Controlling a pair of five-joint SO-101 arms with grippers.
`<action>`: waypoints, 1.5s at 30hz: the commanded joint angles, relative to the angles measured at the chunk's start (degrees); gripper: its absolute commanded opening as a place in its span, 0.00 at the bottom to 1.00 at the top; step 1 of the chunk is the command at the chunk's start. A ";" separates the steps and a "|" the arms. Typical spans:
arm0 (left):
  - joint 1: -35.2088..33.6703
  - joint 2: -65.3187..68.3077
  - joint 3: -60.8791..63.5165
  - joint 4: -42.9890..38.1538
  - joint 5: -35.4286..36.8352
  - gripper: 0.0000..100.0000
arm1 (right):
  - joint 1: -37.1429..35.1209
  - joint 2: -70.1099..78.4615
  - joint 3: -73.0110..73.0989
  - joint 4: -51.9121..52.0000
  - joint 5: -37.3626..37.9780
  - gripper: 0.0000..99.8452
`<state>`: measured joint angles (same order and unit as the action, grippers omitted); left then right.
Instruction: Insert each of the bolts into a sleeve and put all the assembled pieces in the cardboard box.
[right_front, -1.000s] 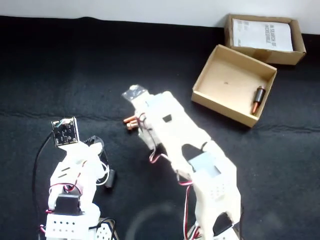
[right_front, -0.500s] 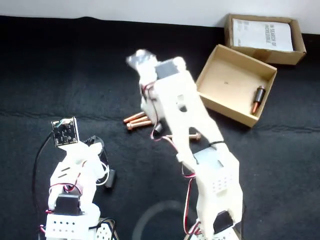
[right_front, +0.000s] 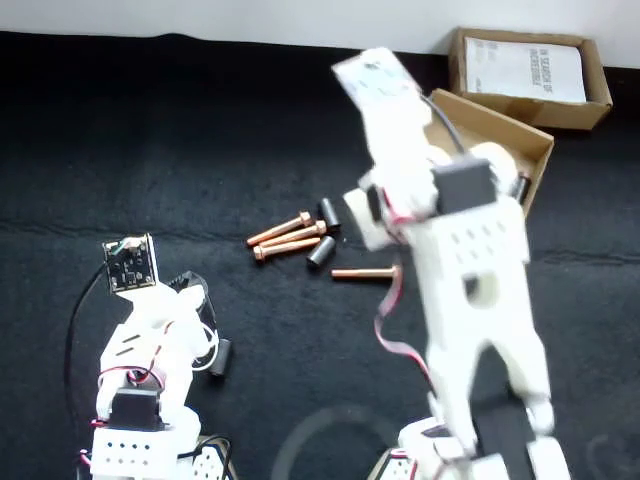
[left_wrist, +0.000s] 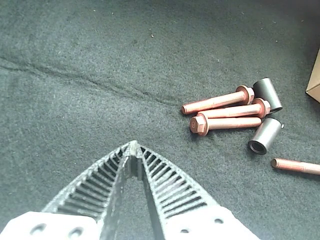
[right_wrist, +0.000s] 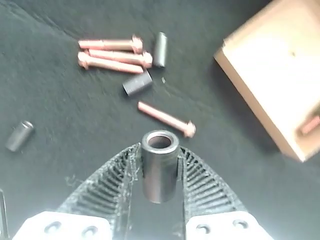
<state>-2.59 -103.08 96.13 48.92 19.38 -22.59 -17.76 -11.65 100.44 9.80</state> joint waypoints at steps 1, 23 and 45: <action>-0.48 -0.31 1.01 0.09 -0.26 0.01 | 4.70 -15.52 12.62 0.57 -0.09 0.04; 4.53 -0.31 1.01 5.01 -3.34 0.01 | 61.58 -63.87 68.53 -26.77 0.00 0.04; 5.49 -0.40 -0.31 10.02 -48.97 0.01 | 96.75 -86.99 98.42 -34.15 13.98 0.04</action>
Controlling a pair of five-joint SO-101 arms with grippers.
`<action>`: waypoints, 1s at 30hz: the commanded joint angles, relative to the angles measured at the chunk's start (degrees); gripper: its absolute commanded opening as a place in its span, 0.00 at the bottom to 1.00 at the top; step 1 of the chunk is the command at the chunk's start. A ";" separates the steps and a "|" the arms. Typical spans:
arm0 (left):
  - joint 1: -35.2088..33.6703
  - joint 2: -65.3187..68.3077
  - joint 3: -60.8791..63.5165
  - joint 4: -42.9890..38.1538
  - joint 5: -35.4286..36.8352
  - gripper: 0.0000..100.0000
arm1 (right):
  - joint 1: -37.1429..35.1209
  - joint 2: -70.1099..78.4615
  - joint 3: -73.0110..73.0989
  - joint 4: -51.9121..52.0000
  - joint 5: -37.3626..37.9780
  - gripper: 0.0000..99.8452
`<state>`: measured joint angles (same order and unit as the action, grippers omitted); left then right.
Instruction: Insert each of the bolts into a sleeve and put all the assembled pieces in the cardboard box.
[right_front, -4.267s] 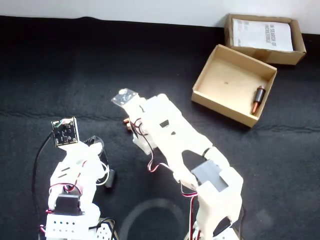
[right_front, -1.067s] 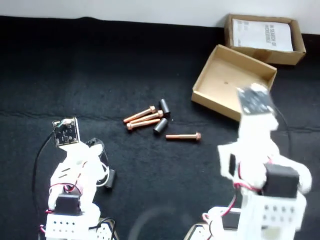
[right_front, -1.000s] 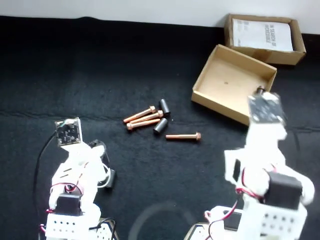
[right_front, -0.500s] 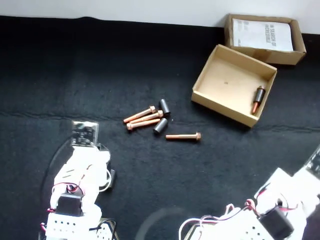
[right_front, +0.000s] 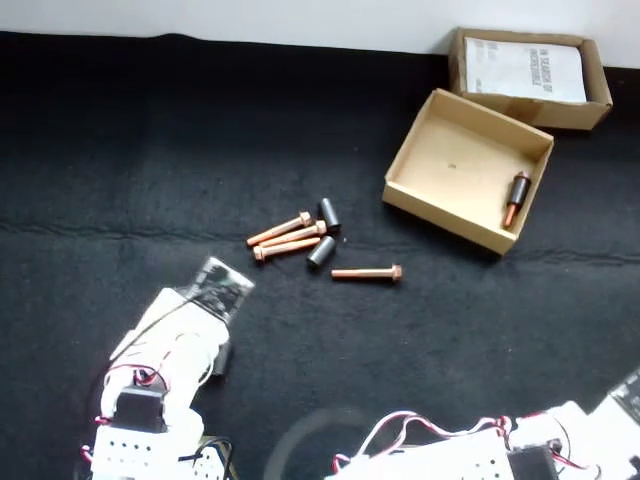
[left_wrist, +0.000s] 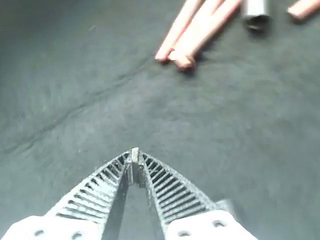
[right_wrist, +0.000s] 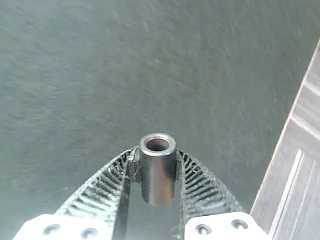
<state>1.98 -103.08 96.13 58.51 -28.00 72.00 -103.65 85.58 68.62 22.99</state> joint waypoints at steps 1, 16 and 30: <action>0.92 -0.40 -1.01 0.79 -1.58 0.01 | 2.68 -1.10 2.33 -3.38 0.79 0.04; 1.63 26.86 -34.59 6.42 2.73 0.01 | 1.80 -1.10 10.86 -18.42 -15.56 0.04; 23.69 84.70 -76.70 16.97 6.07 0.01 | 4.62 -1.10 16.92 -25.63 -16.26 0.04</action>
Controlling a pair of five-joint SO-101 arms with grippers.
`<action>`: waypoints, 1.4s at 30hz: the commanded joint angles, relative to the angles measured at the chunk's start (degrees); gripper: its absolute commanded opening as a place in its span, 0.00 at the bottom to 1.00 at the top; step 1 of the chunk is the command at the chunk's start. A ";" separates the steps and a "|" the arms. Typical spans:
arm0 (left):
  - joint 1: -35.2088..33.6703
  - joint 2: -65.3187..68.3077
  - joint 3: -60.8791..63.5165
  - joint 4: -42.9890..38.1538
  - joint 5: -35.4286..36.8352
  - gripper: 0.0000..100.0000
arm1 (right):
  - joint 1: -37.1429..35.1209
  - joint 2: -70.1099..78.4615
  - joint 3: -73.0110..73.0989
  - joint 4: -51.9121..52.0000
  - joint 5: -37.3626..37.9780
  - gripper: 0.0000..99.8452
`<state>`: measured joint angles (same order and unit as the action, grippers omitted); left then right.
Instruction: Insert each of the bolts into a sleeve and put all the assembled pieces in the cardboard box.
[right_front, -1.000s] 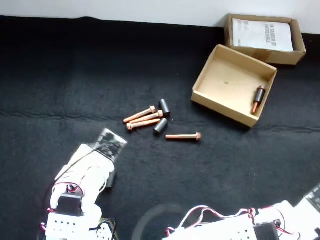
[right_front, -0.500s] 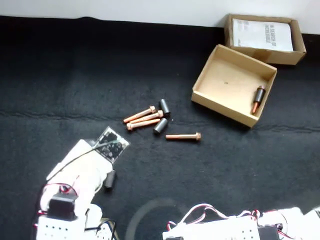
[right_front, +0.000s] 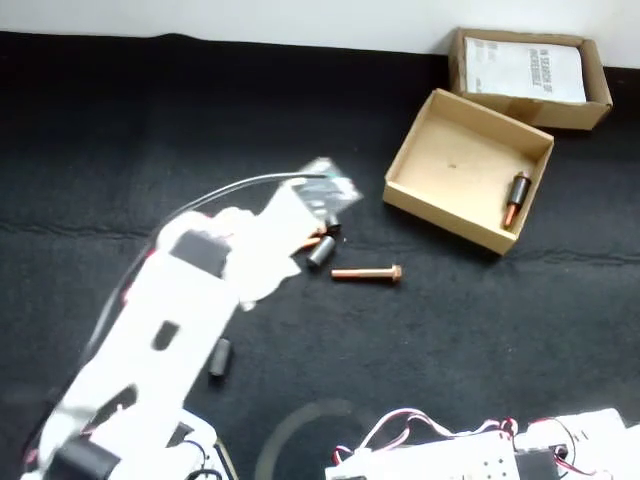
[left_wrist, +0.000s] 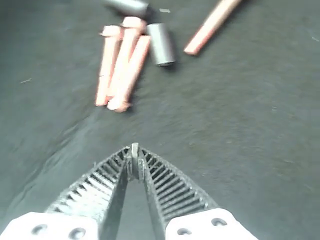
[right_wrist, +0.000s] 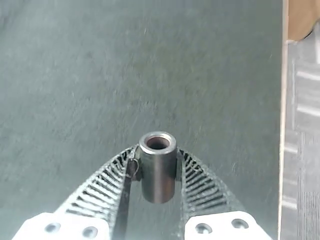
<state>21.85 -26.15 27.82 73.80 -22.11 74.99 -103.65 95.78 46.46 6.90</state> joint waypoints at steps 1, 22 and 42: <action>4.88 10.51 -10.68 2.55 0.18 0.01 | 1.89 -1.10 7.16 -4.26 -0.18 0.04; 15.34 50.68 -43.03 10.02 -18.55 0.01 | 4.79 -0.48 7.34 -4.53 0.09 0.04; 12.53 73.54 -72.04 15.74 -24.88 0.15 | 4.35 -0.48 7.34 -4.44 0.18 0.04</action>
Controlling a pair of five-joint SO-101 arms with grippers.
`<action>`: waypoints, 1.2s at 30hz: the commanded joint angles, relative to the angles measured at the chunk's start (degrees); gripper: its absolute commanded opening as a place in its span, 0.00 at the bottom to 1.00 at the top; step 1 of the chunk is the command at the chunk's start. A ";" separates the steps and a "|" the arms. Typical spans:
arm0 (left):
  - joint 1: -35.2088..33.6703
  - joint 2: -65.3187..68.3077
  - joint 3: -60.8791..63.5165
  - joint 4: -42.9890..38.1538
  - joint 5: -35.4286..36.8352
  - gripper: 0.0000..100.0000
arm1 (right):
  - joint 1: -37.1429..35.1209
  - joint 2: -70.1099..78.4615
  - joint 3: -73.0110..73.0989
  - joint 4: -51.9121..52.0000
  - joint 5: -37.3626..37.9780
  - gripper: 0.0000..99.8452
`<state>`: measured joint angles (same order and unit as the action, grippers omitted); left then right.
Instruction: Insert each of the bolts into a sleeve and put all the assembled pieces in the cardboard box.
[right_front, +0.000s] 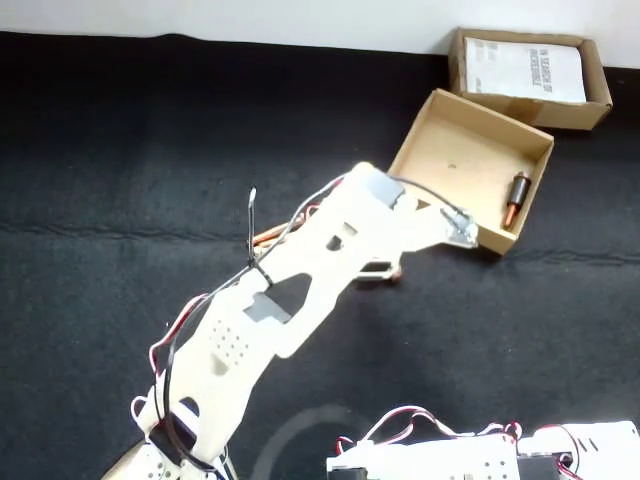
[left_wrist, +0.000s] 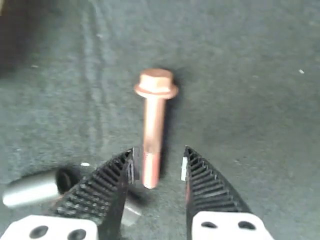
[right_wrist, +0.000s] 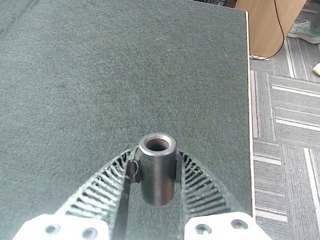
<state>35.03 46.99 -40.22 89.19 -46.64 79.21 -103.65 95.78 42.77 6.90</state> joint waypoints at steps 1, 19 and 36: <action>-0.57 1.10 -4.70 0.35 -0.35 0.15 | 0.04 -0.48 7.34 -0.75 0.18 0.04; 5.85 8.75 -12.35 0.53 0.00 0.15 | -2.42 -0.48 7.34 -0.75 0.09 0.04; 4.53 15.16 -20.70 2.46 3.69 0.01 | -1.98 -0.66 7.34 -0.75 0.09 0.04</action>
<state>40.48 62.29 -58.95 91.74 -43.38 77.27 -103.65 95.78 42.77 6.90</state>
